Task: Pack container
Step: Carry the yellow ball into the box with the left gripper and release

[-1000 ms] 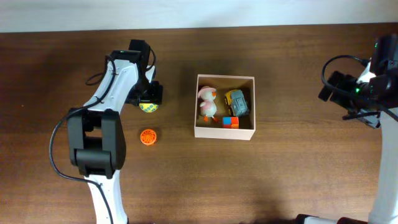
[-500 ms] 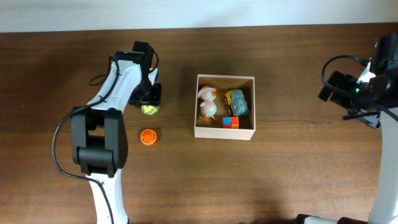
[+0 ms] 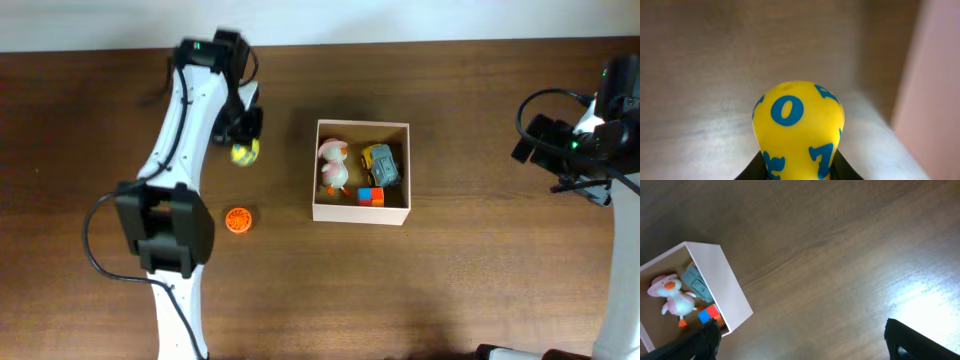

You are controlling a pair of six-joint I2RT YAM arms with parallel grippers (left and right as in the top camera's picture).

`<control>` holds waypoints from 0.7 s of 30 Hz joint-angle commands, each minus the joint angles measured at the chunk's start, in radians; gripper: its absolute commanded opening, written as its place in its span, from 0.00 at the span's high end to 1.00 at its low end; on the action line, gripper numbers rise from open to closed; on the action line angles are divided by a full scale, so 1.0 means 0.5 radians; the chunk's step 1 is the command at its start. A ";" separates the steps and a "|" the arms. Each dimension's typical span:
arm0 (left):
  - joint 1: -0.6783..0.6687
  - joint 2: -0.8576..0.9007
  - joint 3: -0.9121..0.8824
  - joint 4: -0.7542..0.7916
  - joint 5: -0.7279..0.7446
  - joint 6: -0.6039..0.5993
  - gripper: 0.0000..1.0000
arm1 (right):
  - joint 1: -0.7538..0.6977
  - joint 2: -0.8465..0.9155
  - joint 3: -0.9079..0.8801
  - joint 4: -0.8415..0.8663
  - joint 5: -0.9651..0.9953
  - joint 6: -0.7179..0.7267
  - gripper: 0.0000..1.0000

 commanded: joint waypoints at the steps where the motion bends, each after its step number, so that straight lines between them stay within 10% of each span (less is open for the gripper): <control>1: -0.185 -0.031 0.425 -0.149 0.098 -0.043 0.84 | -0.016 0.004 -0.016 0.002 -0.011 0.015 0.01; 21: -0.911 0.345 0.317 0.123 0.053 -0.368 0.76 | -0.016 0.004 -0.016 0.002 -0.011 0.015 0.01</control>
